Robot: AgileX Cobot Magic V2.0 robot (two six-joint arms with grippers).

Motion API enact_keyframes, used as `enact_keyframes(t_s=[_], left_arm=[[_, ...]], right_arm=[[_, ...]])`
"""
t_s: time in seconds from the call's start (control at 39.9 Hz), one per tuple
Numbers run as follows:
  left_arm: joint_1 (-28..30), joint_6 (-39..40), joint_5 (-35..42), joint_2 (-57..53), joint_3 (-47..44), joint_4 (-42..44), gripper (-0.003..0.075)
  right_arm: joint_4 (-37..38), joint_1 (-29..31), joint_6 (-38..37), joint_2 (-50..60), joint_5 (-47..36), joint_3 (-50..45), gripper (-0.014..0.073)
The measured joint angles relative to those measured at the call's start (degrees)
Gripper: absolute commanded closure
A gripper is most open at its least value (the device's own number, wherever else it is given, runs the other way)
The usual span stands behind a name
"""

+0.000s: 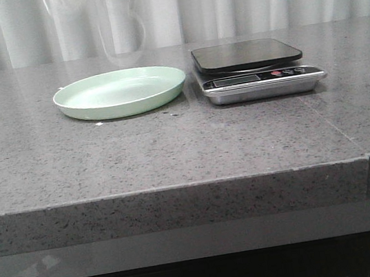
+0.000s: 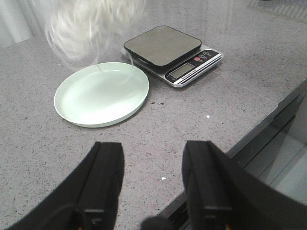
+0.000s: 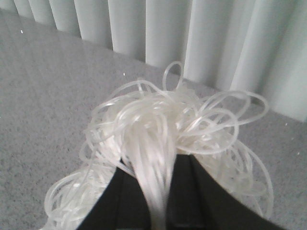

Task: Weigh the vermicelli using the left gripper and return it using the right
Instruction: 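Lift the vermicelli with the right gripper and carry it over the plate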

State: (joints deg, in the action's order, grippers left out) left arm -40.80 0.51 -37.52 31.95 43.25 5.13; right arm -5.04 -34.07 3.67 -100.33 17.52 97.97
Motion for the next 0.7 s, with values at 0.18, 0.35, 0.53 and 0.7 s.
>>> enact_keyframes(t_s=[0.18, 0.35, 0.53, 0.7], left_arm=[[0.0, 0.0, 0.0, 0.0, 0.0, 0.0, 0.0332], [0.0, 0.0, 0.0, 0.0, 0.0, 0.0, 0.0332], [0.0, 0.0, 0.0, 0.0, 0.0, 0.0, 0.0332], [0.0, 0.0, 0.0, 0.0, 0.0, 0.0, 0.0332]], right_arm=[[0.0, -0.2, 0.0, -5.9, 1.3, 0.0, 0.0461], [0.0, -1.3, 0.0, -10.0, 3.1, 0.0, 0.0444], [0.0, -1.5, 0.0, -11.5, 5.2, 0.0, 0.0277], [0.0, -1.5, 0.0, -11.8, 6.0, 0.0, 0.0111]])
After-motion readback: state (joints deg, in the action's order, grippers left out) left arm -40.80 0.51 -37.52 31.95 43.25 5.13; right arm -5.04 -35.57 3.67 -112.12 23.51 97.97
